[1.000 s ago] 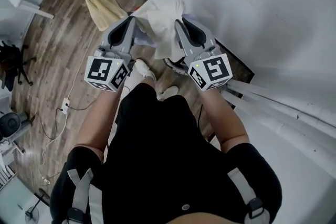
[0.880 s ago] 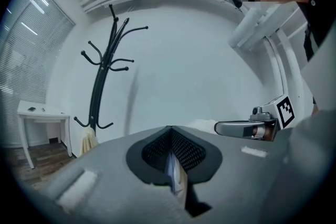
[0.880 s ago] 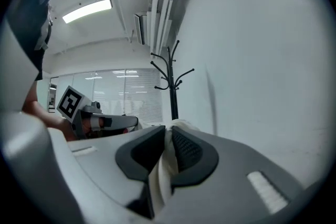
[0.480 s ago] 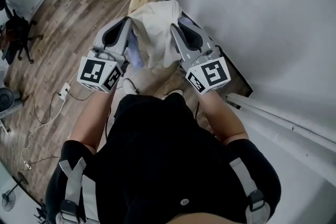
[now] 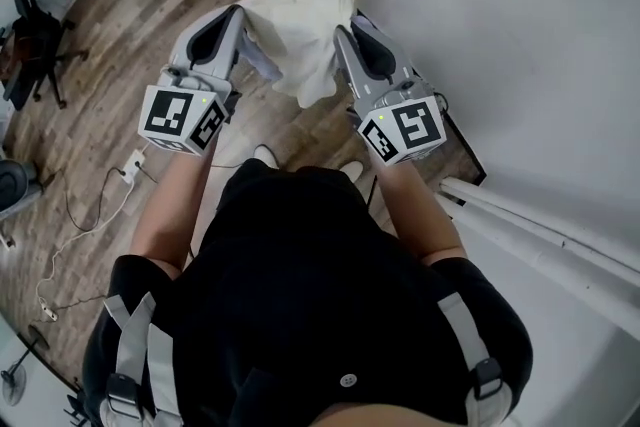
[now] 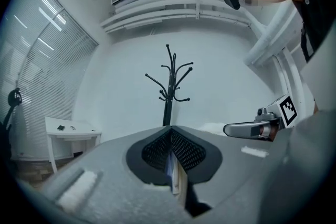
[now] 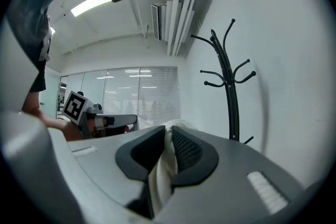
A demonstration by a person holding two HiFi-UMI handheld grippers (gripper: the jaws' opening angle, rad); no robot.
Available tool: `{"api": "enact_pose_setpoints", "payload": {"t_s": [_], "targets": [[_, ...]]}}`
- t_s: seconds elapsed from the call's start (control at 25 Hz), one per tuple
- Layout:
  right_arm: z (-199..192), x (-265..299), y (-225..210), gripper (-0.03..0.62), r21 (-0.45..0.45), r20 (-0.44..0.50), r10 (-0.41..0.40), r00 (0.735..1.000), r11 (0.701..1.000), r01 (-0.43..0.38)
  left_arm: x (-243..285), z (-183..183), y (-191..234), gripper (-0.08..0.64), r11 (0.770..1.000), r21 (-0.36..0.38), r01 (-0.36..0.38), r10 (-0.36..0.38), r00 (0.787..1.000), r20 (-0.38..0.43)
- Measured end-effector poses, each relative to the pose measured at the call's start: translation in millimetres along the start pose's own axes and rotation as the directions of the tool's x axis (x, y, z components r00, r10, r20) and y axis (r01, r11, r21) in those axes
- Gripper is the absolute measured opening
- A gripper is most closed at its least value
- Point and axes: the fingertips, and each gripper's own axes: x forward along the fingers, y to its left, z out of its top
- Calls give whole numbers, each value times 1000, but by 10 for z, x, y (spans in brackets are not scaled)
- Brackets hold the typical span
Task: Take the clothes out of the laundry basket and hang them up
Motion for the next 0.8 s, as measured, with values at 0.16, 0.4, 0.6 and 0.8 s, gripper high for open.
{"api": "enact_pose_setpoints", "payload": {"t_s": [0.16,0.4,0.6,0.8], "targets": [[-43,399,190,48,13,-19,18,1000,1000,-18,-40,85,445,8,1000,4,-25,25,1000,11],[1,1113,22,48,17,-26,58,998,998,-58,391,158,1046,8,998,-7,-59,59,998,18],[-38,1164,-36,48,23,15,77,997,997,-78,534,52,1076,9,998,15,-66,66,998,14],[76,1659,-419,48,75,25,72,997,994,-74,1144,187,1432,9,998,29,-63,63,998,9]]}}
